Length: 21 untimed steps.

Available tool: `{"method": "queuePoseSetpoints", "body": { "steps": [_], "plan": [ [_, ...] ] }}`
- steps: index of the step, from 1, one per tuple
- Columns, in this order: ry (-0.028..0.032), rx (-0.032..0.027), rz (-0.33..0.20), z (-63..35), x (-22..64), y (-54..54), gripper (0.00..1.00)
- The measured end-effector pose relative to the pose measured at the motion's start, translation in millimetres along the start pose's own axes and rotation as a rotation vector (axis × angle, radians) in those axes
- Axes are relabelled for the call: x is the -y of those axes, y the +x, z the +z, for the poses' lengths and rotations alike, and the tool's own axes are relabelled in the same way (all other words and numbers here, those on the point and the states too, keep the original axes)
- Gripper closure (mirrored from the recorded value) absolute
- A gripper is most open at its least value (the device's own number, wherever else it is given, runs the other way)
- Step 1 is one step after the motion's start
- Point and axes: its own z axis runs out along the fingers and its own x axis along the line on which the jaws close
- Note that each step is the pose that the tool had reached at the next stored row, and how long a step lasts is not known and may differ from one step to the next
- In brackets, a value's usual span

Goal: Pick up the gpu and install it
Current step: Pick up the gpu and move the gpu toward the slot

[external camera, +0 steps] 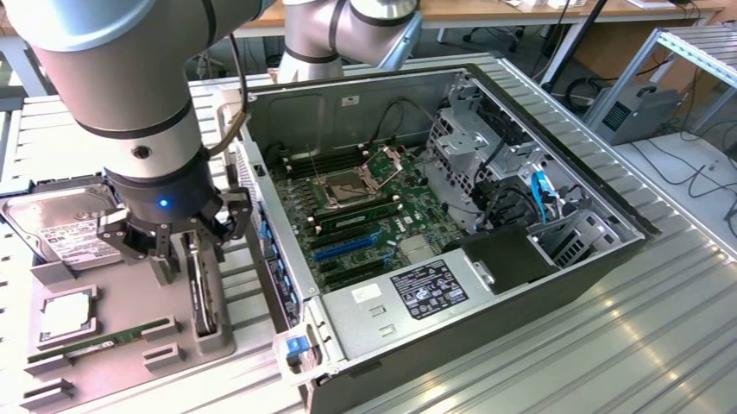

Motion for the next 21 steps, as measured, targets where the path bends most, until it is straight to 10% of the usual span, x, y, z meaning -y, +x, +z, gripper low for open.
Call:
{"method": "queuePoseSetpoints", "body": {
  "steps": [21],
  "plan": [
    [-0.0001,0.0000,0.000,16.0,-0.3,5.0,0.46]
  ]
}}
